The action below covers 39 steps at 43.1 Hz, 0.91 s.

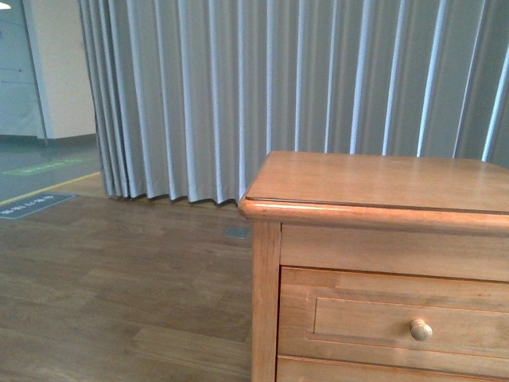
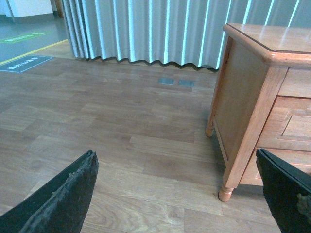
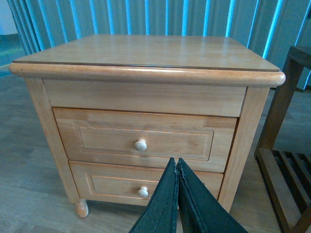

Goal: Put charger into drawer

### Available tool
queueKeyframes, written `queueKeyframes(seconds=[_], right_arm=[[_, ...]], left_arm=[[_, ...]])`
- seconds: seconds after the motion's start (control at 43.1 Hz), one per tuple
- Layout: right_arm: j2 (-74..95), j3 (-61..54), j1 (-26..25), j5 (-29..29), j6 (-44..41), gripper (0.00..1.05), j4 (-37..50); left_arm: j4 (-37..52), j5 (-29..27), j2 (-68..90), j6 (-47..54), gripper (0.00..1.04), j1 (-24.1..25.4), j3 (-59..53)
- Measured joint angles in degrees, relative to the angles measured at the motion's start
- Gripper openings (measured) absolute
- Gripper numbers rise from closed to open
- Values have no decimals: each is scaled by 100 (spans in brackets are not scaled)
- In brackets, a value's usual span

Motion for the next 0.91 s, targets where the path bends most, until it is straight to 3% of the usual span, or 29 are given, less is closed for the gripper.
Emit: queueKeyframes(seconds=[0.209,0.348,0.859,0.906], right_arm=[[-256,0,0,0,0,2,-260],[-1047,4,0,-15,0,2,-1217],[-1228,4,0,-15,0,2,-1266],[-1228,4,0,-15,-2,8,-1266]], left_arm=[[0,0,0,0,99,0,2],[0,-4,0,0,99,0,0],[0,0,0,0,99,0,0],[0,0,0,0,99,0,0]])
